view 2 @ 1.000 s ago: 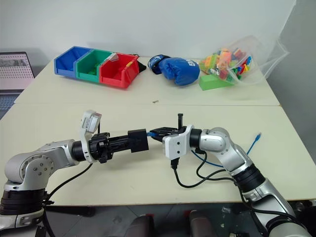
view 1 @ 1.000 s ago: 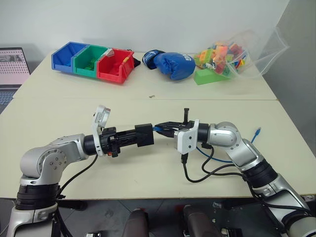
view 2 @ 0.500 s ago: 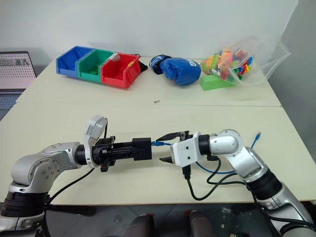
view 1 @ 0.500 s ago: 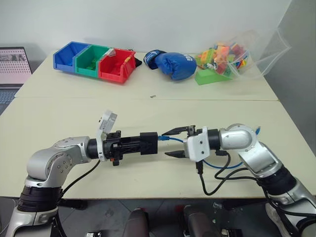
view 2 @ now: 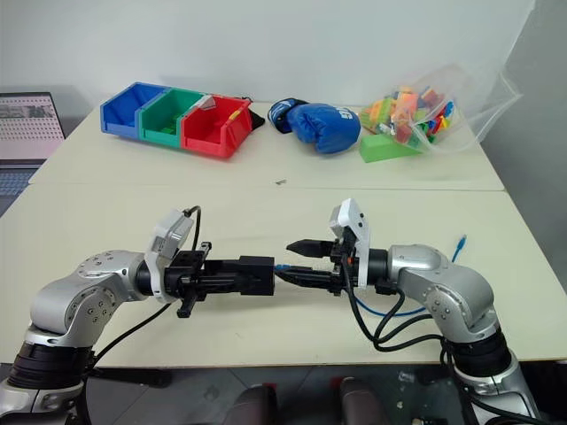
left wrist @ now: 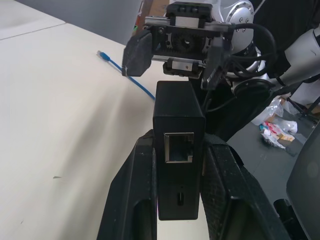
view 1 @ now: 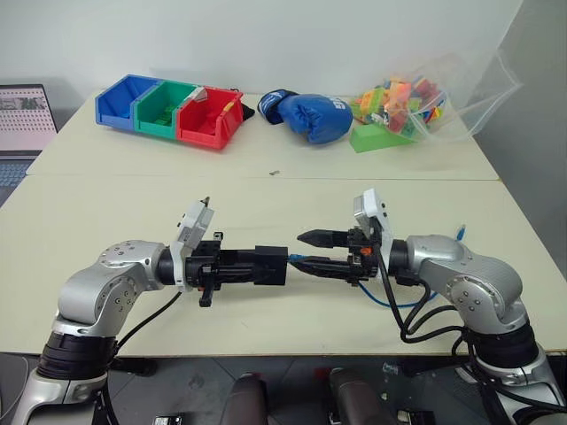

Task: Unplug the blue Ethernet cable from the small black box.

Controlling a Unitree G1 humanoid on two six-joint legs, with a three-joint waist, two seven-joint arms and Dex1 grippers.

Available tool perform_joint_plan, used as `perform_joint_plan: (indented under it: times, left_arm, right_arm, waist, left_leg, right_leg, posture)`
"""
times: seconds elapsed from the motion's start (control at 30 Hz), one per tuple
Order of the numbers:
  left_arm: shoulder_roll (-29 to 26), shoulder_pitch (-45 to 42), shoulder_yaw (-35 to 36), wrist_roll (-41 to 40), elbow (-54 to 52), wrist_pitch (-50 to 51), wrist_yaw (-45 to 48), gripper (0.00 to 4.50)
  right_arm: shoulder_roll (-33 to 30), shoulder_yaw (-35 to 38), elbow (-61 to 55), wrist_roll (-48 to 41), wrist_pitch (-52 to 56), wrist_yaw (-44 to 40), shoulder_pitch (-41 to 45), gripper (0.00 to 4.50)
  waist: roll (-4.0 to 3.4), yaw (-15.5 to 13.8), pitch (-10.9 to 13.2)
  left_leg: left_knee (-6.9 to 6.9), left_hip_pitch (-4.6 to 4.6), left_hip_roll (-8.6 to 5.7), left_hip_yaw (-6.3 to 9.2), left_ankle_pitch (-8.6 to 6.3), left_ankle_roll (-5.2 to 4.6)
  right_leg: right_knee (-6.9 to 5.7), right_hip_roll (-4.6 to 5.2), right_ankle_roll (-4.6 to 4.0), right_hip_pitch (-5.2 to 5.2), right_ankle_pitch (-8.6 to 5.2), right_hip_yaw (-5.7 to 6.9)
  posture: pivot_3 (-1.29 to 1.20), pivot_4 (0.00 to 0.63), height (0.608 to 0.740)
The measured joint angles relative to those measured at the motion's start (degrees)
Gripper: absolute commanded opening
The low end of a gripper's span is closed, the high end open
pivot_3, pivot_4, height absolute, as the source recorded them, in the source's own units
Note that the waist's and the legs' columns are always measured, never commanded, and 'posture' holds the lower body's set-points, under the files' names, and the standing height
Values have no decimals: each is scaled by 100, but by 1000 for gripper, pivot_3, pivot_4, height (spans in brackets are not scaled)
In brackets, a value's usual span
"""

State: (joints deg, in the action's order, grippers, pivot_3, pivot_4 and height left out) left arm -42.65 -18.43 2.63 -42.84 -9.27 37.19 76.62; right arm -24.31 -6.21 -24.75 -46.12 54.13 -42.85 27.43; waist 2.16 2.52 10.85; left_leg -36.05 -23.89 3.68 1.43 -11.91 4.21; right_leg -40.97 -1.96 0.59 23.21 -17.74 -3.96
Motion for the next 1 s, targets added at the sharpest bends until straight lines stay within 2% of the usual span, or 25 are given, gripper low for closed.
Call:
perform_joint_plan:
  times: [0.23, 1.0]
  left_arm:
    - [-3, 1, 0, 20, 96, -29, 71, 780]
    - [-25, 98, 1, 35, 267, -160, 176, 780]
  right_arm:
    - [14, 64, 33, -365, 320, 66, 1, 2858]
    - [79, -339, 268, -5, 128, 36, 65, 2858]
  waist:
    - [0, 7, 0]
    - [0, 54, 0]
  left_leg:
    - [0, -1, 0, 0, 0, 0]
    - [2, -2, 1, 0, 0, 0]
  right_leg:
    - [2, -1, 1, 0, 0, 1]
    - [3, -2, 3, 2, -2, 2]
  posture:
    - [0, 150, 740]
    - [0, 150, 740]
